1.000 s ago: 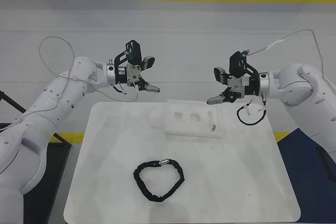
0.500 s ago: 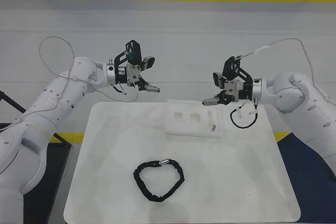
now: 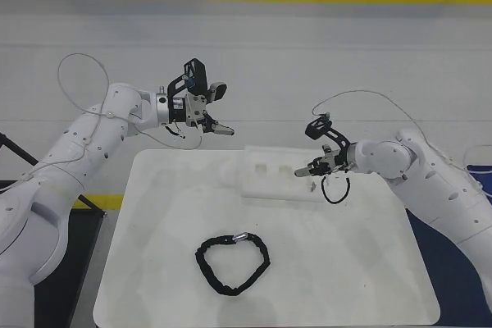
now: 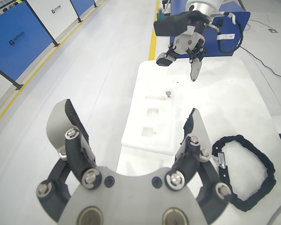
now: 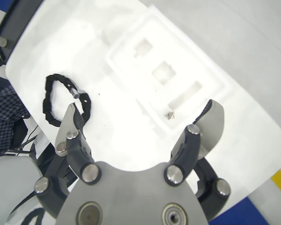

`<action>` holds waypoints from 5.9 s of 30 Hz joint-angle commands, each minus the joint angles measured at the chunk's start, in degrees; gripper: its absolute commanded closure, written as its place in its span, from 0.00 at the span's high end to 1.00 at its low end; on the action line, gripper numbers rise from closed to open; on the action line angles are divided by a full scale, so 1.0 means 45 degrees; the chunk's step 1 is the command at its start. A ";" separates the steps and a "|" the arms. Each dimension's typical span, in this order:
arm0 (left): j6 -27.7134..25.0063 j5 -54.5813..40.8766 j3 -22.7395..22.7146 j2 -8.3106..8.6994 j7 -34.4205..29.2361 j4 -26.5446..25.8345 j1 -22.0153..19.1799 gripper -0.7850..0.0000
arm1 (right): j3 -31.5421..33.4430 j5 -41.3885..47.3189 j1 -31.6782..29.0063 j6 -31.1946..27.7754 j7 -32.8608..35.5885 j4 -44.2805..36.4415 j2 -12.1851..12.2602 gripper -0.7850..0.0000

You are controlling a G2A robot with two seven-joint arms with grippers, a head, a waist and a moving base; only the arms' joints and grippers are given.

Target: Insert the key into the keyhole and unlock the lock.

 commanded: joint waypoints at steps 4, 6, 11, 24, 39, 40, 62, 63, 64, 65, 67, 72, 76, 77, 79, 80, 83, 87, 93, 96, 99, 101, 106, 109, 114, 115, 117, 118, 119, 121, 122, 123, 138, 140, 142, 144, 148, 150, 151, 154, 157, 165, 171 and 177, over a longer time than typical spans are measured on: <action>0.0000 -0.0001 0.0000 0.0000 0.0000 0.0000 0.0000 1.00 | -0.0109 0.0469 -0.0265 0.1448 0.0872 0.0167 -0.0170 1.00; 0.0000 -0.0001 0.0000 0.0000 0.0000 0.0000 0.0000 1.00 | -0.0096 0.0670 -0.0452 0.1591 0.0617 0.0539 -0.0256 1.00; 0.0000 -0.0001 0.0000 0.0000 0.0000 0.0000 0.0000 1.00 | -0.0217 0.0965 -0.0678 0.1928 -0.0181 0.1649 -0.0637 1.00; 0.0000 -0.0001 0.0000 0.0000 0.0000 0.0000 0.0000 1.00 | -0.1114 0.1337 -0.0373 0.1208 0.0057 0.4097 -0.2049 1.00; 0.0000 -0.0001 0.0000 0.0000 0.0000 0.0000 0.0000 1.00 | -0.1594 0.1489 0.0436 -0.0539 0.0393 0.7392 -0.3634 1.00; 0.0000 -0.0001 0.0000 0.0000 0.0000 0.0000 0.0000 1.00 | -0.1596 0.1526 0.0479 -0.0690 0.0386 0.7590 -0.3729 1.00; 0.0000 -0.0001 0.0000 0.0000 0.0000 0.0000 0.0000 1.00 | -0.1586 0.1530 0.0457 -0.1006 0.0195 0.7852 -0.3872 1.00; 0.0000 -0.0001 0.0000 0.0000 0.0000 0.0000 0.0000 1.00 | -0.1556 0.1469 0.0384 -0.1101 0.0086 0.7715 -0.3860 1.00; 0.0000 -0.0001 0.0000 0.0000 0.0000 0.0000 0.0000 1.00 | -0.1547 0.1316 0.0388 -0.1243 0.0133 0.7639 -0.3836 1.00; 0.0000 -0.0001 0.0000 0.0000 0.0000 0.0000 0.0000 1.00 | -0.1553 0.1119 0.0421 -0.1315 0.0183 0.7541 -0.3822 1.00; 0.0000 -0.0001 0.0000 0.0000 0.0000 0.0000 0.0000 1.00 | -0.1467 0.1058 0.0447 -0.1598 0.0312 0.7484 -0.3799 1.00; 0.0000 -0.0001 0.0000 0.0000 0.0000 0.0000 0.0000 1.00 | -0.1296 0.0926 0.0517 -0.1908 0.0496 0.7674 -0.3817 1.00; 0.0000 -0.0001 0.0000 0.0000 0.0000 0.0000 0.0000 1.00 | -0.1139 0.1113 0.0617 -0.2111 0.0777 0.8017 -0.3907 1.00; 0.0000 -0.0001 0.0000 0.0000 0.0000 0.0000 0.0000 1.00 | -0.1121 0.1105 0.0644 -0.2157 0.0785 0.8090 -0.3939 1.00; 0.0000 -0.0001 0.0000 0.0000 0.0000 0.0000 0.0000 1.00 | -0.1098 0.1086 0.0689 -0.2196 0.0800 0.8206 -0.4017 1.00; 0.0000 -0.0001 0.0000 0.0000 0.0000 0.0000 0.0000 1.00 | -0.1092 0.1071 0.0700 -0.2236 0.0783 0.8280 -0.4058 1.00; 0.0000 -0.0001 0.0000 0.0000 0.0000 0.0000 0.0000 1.00 | -0.1160 0.0848 0.0731 -0.2188 0.0774 0.8494 -0.4205 1.00; 0.0000 -0.0001 0.0000 0.0000 0.0000 0.0000 0.0000 1.00 | -0.1292 0.0432 0.0743 -0.2077 0.0632 0.8857 -0.4413 1.00; 0.0000 -0.0001 0.0000 0.0000 0.0000 0.0000 0.0000 1.00 | -0.1360 -0.0020 0.0814 -0.1977 0.0307 0.9312 -0.4681 0.91; 0.0000 -0.0001 0.0000 0.0000 0.0000 0.0000 0.0000 1.00 | -0.1382 -0.0287 0.0874 -0.1943 0.0147 0.9522 -0.4784 0.83; 0.0000 -0.0001 0.0000 0.0000 0.0000 0.0000 0.0000 1.00 | -0.1405 -0.0546 0.0914 -0.1865 -0.0008 0.9706 -0.4886 0.78; 0.0000 -0.0001 0.0000 0.0000 0.0000 0.0000 0.0000 1.00 | -0.1449 -0.0799 0.0942 -0.1723 -0.0128 0.9819 -0.4956 0.74; 0.0000 -0.0001 0.0000 0.0000 0.0000 0.0000 0.0000 1.00 | -0.1515 -0.1341 0.0956 -0.1351 -0.0529 1.0074 -0.5123 0.69; 0.0000 -0.0001 0.0000 0.0000 0.0000 0.0000 0.0000 1.00 | -0.1512 -0.1468 0.0913 -0.1380 -0.0552 1.0200 -0.5219 0.50; 0.0000 -0.0001 0.0000 0.0000 0.0000 0.0000 0.0000 1.00 | -0.1472 -0.1626 0.0899 -0.1392 -0.0554 1.0423 -0.5365 0.47; 0.0000 -0.0001 0.0000 0.0000 0.0000 0.0000 0.0000 1.00 | -0.1460 -0.1655 0.0905 -0.1392 -0.0547 1.0456 -0.5391 0.46; 0.0000 -0.0001 0.0000 0.0000 0.0000 0.0000 0.0000 1.00 | -0.1458 -0.1775 0.0934 -0.1365 -0.0513 1.0518 -0.5439 0.43; 0.0000 -0.0001 0.0000 0.0000 0.0000 0.0000 0.0000 1.00 | -0.1461 -0.1846 0.0955 -0.1300 -0.0481 1.0542 -0.5465 0.43; 0.0000 -0.0001 0.0000 0.0000 0.0000 0.0000 0.0000 1.00 | -0.1445 -0.1860 0.0961 -0.1266 -0.0443 1.0561 -0.5490 0.42; 0.0000 -0.0001 0.0000 0.0000 0.0000 0.0000 0.0000 1.00 | -0.1429 -0.1941 0.0983 -0.1188 -0.0384 1.0612 -0.5536 0.40; 0.0000 -0.0001 0.0000 0.0000 0.0000 0.0000 0.0000 1.00 | -0.1409 -0.1952 0.0989 -0.1172 -0.0361 1.0632 -0.5558 0.40; 0.0000 -0.0001 0.0000 0.0000 0.0000 0.0000 0.0000 1.00 | -0.1391 -0.1969 0.0994 -0.1173 -0.0353 1.0659 -0.5577 0.39; 0.0000 -0.0001 0.0000 0.0000 0.0000 0.0000 0.0000 1.00 | -0.1184 -0.2328 0.0961 -0.0855 -0.0324 1.1194 -0.5863 0.13; 0.0000 -0.0001 0.0000 0.0000 0.0000 0.0000 0.0000 1.00 | -0.1153 -0.2372 0.0964 -0.0818 -0.0320 1.1257 -0.5895 0.11; 0.0000 -0.0001 0.0000 0.0000 0.0000 0.0000 0.0000 1.00 | -0.1119 -0.2407 0.0969 -0.0796 -0.0315 1.1299 -0.5928 0.09; 0.0000 -0.0001 0.0000 0.0000 0.0000 0.0000 0.0000 1.00 | -0.1086 -0.2446 0.0967 -0.0794 -0.0333 1.1345 -0.5956 0.06; 0.0000 -0.0001 0.0000 0.0000 0.0000 0.0000 0.0000 1.00 | -0.1018 -0.2531 0.0946 -0.0823 -0.0442 1.1441 -0.6004 0.00; 0.0000 -0.0001 0.0000 0.0000 0.0000 0.0000 0.0000 1.00 | -0.0991 -0.2591 0.0944 -0.0822 -0.0487 1.1472 -0.6029 0.00; 0.0000 -0.0001 0.0000 0.0000 0.0000 0.0000 0.0000 1.00 | -0.0979 -0.2625 0.0950 -0.0828 -0.0507 1.1476 -0.6041 0.00; 0.0000 -0.0001 0.0000 0.0000 0.0000 0.0000 0.0000 1.00 | -0.0984 -0.2833 0.1002 -0.0773 -0.0522 1.1445 -0.6079 0.00; 0.0000 -0.0001 0.0000 0.0000 0.0000 0.0000 0.0000 1.00 | -0.1000 -0.3130 0.1121 -0.0663 -0.0581 1.1385 -0.6097 0.00; 0.0000 -0.0001 0.0000 0.0000 0.0000 0.0000 0.0000 1.00 | -0.0987 -0.3848 0.1312 -0.0344 -0.0573 1.0998 -0.6062 0.00; 0.0000 -0.0001 0.0000 0.0000 0.0000 0.0000 0.0000 1.00 | -0.0667 -0.3844 0.1443 -0.0394 -0.0649 1.0681 -0.5899 0.00; 0.0000 -0.0001 0.0000 0.0000 0.0000 0.0000 0.0000 1.00 | -0.0063 -0.3366 0.1551 -0.0862 -0.0294 1.0020 -0.5560 0.00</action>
